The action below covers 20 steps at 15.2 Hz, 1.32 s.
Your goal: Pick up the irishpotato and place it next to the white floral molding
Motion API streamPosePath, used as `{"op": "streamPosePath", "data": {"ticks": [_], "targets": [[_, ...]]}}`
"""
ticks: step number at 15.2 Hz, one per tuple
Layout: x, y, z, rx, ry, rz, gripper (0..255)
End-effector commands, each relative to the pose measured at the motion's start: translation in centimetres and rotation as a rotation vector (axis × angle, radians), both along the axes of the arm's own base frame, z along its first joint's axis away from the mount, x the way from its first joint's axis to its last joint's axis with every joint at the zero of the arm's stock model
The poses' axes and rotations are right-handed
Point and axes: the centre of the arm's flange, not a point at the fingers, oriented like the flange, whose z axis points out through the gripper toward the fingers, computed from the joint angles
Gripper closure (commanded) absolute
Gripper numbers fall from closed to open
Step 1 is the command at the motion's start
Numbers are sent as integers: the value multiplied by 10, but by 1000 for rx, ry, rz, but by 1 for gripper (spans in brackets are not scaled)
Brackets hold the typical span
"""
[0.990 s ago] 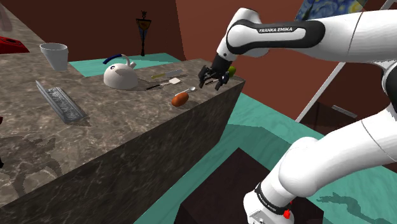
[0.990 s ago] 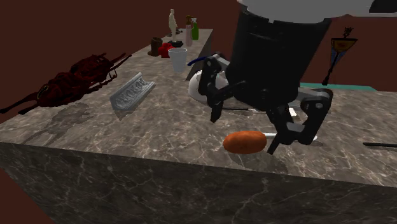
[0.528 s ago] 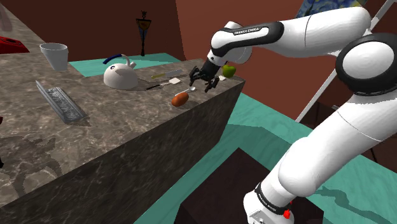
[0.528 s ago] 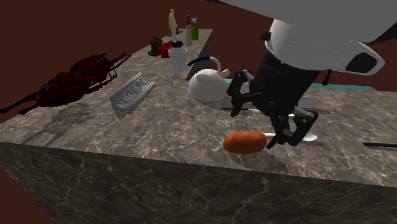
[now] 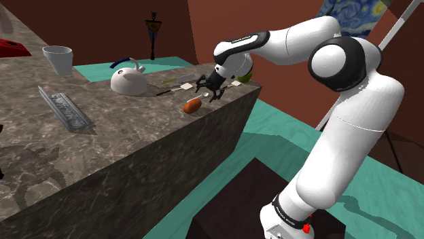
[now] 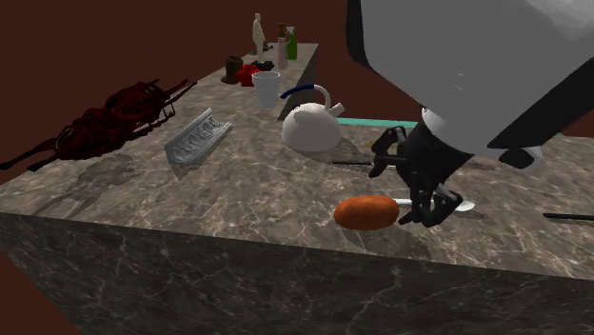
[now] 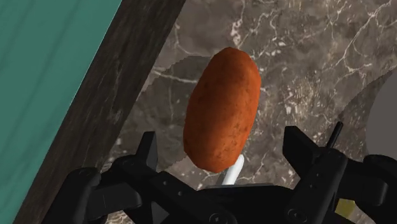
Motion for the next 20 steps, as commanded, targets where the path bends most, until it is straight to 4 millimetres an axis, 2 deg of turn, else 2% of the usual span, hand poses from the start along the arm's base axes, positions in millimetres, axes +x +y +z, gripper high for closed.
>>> {"op": "streamPosePath", "data": {"ticks": [1, 3, 10, 18, 19, 20], "targets": [[15, -15, -18, 42, -4, -68, 0], [25, -25, -31, 70, -7, -115, 0], [36, -14, -64, 70, -7, -115, 0], [37, -13, -67, 70, -7, -115, 0], [37, -13, -67, 70, -7, -115, 255], [37, -13, -67, 70, -7, -115, 255]]}}
